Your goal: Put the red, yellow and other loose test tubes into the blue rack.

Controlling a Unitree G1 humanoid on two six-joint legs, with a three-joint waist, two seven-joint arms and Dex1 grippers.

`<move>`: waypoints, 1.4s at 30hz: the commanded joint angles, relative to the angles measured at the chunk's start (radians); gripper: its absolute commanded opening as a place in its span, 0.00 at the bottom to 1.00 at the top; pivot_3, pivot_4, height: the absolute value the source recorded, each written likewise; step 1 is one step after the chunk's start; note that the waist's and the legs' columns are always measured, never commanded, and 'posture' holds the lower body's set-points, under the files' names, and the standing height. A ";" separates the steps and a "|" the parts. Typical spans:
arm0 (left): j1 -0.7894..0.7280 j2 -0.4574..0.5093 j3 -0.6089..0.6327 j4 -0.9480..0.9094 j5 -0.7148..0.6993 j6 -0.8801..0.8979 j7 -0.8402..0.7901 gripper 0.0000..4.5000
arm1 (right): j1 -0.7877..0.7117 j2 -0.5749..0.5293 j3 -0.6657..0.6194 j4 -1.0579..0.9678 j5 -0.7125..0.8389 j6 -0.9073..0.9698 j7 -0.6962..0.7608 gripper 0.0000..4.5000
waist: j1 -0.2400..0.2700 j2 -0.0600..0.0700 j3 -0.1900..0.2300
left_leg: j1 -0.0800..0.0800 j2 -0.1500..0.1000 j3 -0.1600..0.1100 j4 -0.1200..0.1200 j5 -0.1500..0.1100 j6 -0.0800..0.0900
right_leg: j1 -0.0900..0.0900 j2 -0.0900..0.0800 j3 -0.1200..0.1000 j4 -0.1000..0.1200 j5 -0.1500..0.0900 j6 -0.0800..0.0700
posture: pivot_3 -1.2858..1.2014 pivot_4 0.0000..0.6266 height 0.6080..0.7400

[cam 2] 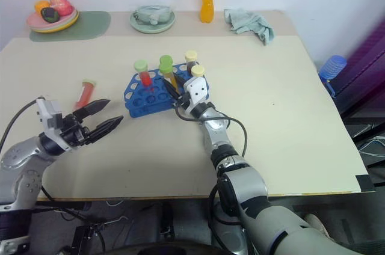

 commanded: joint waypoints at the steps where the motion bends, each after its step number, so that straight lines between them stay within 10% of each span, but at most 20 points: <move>1: -0.001 0.022 0.033 -0.037 -0.029 0.016 -0.011 0.84 | 0.009 0.008 -0.024 -0.019 0.034 -0.005 0.031 0.18 | 0.000 0.000 0.000 | 0.000 0.000 0.000 0.000 0.000 0.000 | 0.000 0.000 0.000 0.000 0.000 0.000 | 0.52 0.24 1.00; 3: 0.000 0.030 0.038 -0.035 -0.033 0.023 -0.021 0.84 | 0.011 0.011 -0.033 -0.026 0.051 0.000 0.061 0.18 | 0.000 0.000 0.000 | 0.000 0.000 0.000 0.000 0.000 0.000 | 0.000 0.000 0.000 0.000 0.000 0.000 | 0.52 0.24 1.00; 11: -0.001 0.034 0.048 0.004 -0.024 0.006 -0.058 0.84 | 0.016 0.002 -0.037 -0.024 0.031 -0.024 0.038 0.99 | -0.003 0.000 0.000 | 0.000 0.000 0.000 -0.001 0.000 0.000 | -0.001 0.000 0.000 0.000 0.000 0.000 | 0.52 0.24 1.00; 31: -0.007 -0.007 0.077 0.135 -0.020 -0.041 -0.071 0.84 | 0.163 -0.107 0.031 -0.268 0.034 0.022 0.167 0.99 | -0.001 0.000 0.000 | 0.000 0.000 0.000 -0.001 0.000 0.000 | 0.000 0.000 0.000 0.000 0.000 0.000 | 0.52 0.24 1.00; 42: -0.095 -0.068 0.182 0.115 -0.083 0.128 0.289 0.84 | 0.411 -0.322 0.079 -0.793 0.135 0.382 0.280 0.99 | 0.002 0.000 0.000 | 0.000 0.000 -0.002 0.000 0.000 0.000 | 0.000 0.000 0.000 0.000 0.000 0.000 | 0.52 0.24 1.00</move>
